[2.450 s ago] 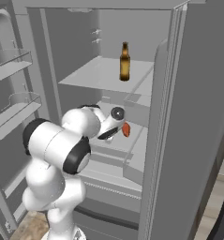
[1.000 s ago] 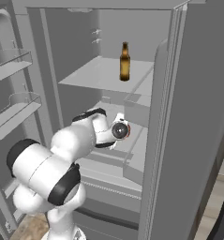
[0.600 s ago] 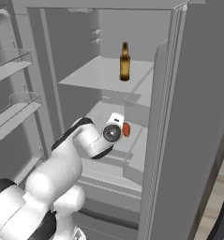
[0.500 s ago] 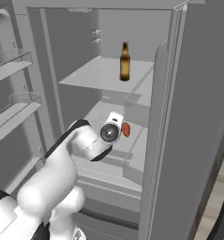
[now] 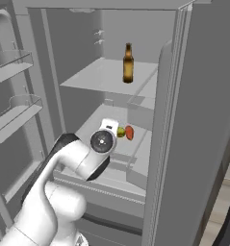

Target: Place the beer on the top shelf of the fridge to keep it out of children's reach, and place the sweet potato and pear on lower shelves for easy access.

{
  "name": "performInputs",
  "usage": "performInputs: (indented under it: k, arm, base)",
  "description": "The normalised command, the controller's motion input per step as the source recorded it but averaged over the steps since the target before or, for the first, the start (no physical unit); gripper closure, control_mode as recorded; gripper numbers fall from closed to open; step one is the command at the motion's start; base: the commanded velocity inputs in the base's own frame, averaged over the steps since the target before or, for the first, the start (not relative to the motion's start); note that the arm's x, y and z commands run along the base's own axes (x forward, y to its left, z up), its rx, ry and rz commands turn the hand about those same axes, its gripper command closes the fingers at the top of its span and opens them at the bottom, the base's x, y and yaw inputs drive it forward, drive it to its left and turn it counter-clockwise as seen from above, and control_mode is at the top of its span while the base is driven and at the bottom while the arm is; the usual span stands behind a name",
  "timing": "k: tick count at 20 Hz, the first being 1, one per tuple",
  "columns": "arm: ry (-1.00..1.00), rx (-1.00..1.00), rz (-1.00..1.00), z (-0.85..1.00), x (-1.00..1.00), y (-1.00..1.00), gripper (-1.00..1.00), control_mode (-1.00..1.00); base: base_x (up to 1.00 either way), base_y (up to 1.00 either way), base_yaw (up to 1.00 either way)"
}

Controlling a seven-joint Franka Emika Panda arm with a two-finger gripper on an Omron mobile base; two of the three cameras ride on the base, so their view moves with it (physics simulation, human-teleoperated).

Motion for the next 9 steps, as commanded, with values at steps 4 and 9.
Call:
performInputs:
  k: [4,9]
  arm:
    - [0.00,-0.10,0.12,0.10,-1.00,0.02,-1.00,-1.00]
    - [0.00,-0.13,0.19,0.36,-0.98,0.27,-1.00,-1.00]
  base:
    - [0.00,0.00,0.00]
    - [0.00,0.00,0.00]
